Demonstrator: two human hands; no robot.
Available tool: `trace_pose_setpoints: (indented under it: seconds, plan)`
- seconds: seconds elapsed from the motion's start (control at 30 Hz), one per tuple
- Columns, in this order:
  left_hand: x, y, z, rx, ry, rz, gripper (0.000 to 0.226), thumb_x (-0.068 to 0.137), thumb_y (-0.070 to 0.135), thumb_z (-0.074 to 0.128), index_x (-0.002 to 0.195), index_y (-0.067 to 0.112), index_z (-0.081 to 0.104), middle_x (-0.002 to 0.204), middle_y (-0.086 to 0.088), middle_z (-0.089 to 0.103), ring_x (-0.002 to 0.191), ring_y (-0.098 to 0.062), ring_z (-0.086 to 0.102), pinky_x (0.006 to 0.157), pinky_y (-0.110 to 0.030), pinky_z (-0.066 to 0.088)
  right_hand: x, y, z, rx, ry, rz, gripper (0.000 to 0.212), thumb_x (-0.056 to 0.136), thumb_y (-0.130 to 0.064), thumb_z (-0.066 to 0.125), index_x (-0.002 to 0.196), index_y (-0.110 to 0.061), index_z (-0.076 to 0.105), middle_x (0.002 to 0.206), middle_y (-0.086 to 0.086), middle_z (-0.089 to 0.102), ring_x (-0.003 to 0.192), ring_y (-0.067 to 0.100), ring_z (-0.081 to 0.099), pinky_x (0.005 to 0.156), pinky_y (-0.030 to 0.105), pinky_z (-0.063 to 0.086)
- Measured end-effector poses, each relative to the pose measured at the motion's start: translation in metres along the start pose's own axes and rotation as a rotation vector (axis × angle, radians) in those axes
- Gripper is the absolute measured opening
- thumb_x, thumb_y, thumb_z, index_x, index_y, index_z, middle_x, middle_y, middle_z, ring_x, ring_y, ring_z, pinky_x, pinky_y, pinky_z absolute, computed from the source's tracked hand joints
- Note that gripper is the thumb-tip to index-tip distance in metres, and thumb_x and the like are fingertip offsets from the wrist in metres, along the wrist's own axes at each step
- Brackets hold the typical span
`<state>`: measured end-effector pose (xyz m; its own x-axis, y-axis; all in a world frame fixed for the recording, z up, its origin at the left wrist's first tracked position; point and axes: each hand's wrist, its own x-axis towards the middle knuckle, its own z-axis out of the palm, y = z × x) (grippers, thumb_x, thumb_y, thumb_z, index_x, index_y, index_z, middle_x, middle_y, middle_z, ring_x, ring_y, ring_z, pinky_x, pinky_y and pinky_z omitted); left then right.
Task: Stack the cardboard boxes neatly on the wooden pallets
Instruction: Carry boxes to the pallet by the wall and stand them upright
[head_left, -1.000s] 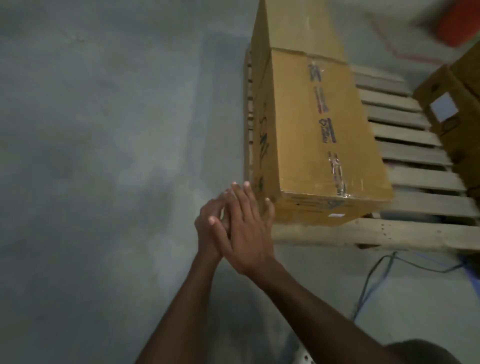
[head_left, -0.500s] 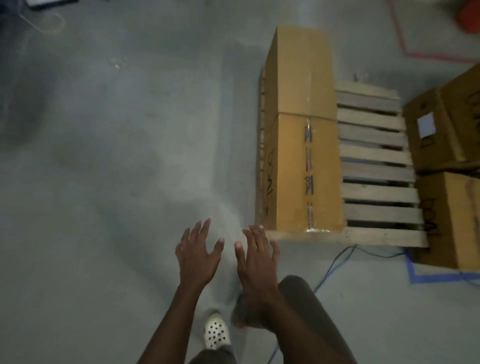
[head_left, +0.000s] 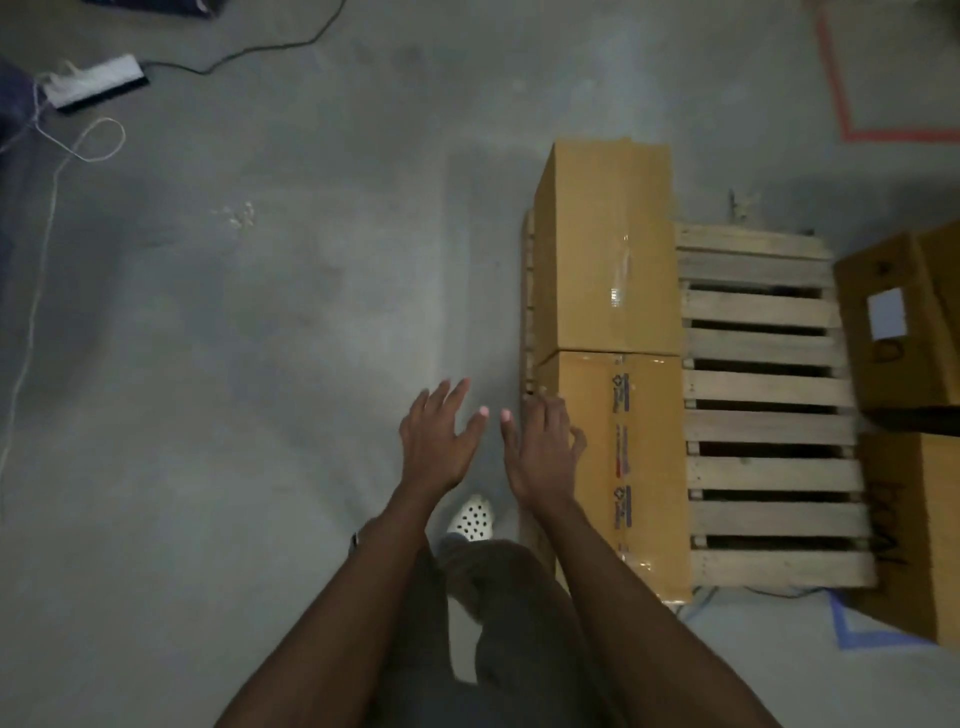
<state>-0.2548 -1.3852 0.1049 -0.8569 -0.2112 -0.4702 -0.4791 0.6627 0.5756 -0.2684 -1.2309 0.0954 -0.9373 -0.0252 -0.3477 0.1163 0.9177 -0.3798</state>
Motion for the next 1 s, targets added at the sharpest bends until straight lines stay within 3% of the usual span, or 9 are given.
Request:
trace_pose_setpoints:
  seconds: [0.17,0.33,0.4,0.5,0.6,0.83,0.93,1.0]
  plan:
    - [0.098,0.037,-0.044,0.006,-0.059,0.014,0.073,0.090,0.070,0.030,0.155,0.037,0.036,0.164,0.002,0.029,0.152,-0.027,0.022,0.122,-0.051,0.017,0.112,-0.037,-0.032,0.021,-0.009,0.033,0.064,0.104,-0.060,0.022,0.146,-0.017,0.044,0.159,0.003,0.034,0.152,0.022,0.020,0.116,0.058,0.020]
    - [0.228,0.062,-0.081,0.066,-0.190,0.058,0.069,0.096,0.069,0.038,0.156,0.038,0.031,0.166,0.003,0.025,0.153,-0.027,0.020,0.122,-0.052,0.016,0.237,-0.054,-0.052,-0.009,0.015,0.083,0.069,0.101,-0.061,0.017,0.144,-0.016,0.046,0.154,0.005,0.038,0.148,0.026,0.029,0.112,0.061,0.026]
    - [0.278,0.073,-0.101,0.109,-0.175,0.079,0.071,0.095,0.068,0.041,0.157,0.035,0.032,0.165,0.002,0.027,0.152,-0.028,0.021,0.122,-0.050,0.018,0.288,-0.054,-0.057,-0.006,0.000,0.097,0.064,0.102,-0.059,0.021,0.142,-0.016,0.048,0.155,0.005,0.038,0.148,0.026,0.027,0.113,0.061,0.025]
    - [0.344,0.097,-0.128,0.149,-0.167,0.109,0.075,0.094,0.066,0.043,0.158,0.029,0.031,0.164,0.000,0.032,0.150,-0.029,0.026,0.121,-0.048,0.020,0.362,-0.051,-0.070,-0.027,-0.024,0.131,0.076,0.098,-0.066,0.014,0.143,-0.016,0.048,0.156,0.004,0.038,0.148,0.026,0.027,0.112,0.061,0.025]
    - [0.406,0.126,-0.136,0.145,-0.175,0.132,0.073,0.097,0.056,0.054,0.158,0.024,0.031,0.162,-0.003,0.035,0.148,-0.029,0.029,0.120,-0.047,0.023,0.435,-0.039,-0.080,-0.035,-0.010,0.142,0.059,0.104,-0.059,0.024,0.143,-0.022,0.048,0.155,0.002,0.039,0.148,0.025,0.027,0.112,0.062,0.025]
    - [0.568,0.176,-0.061,0.028,-0.327,0.060,0.079,0.096,0.052,0.060,0.160,0.026,0.022,0.164,-0.004,0.029,0.149,-0.026,0.028,0.120,-0.040,0.024,0.638,0.028,-0.069,-0.127,-0.034,0.170,0.049,0.106,-0.048,0.036,0.148,-0.024,0.045,0.157,0.002,0.037,0.149,0.025,0.025,0.111,0.059,0.025]
    - [0.631,0.191,-0.016,0.001,-0.409,0.025,0.077,0.097,0.046,0.062,0.159,0.023,0.024,0.163,-0.004,0.030,0.147,-0.024,0.031,0.113,-0.030,0.025,0.718,0.069,-0.058,-0.188,-0.059,0.205,0.051,0.102,-0.044,0.043,0.149,-0.024,0.043,0.158,0.002,0.036,0.148,0.026,0.026,0.110,0.059,0.026]
    - [0.662,0.202,0.012,-0.018,-0.465,0.019,0.078,0.096,0.041,0.064,0.159,0.020,0.023,0.162,-0.006,0.030,0.145,-0.024,0.034,0.112,-0.031,0.029,0.755,0.089,-0.052,-0.221,-0.059,0.222,0.052,0.099,-0.043,0.045,0.148,-0.025,0.044,0.157,0.002,0.037,0.148,0.027,0.028,0.110,0.061,0.026]
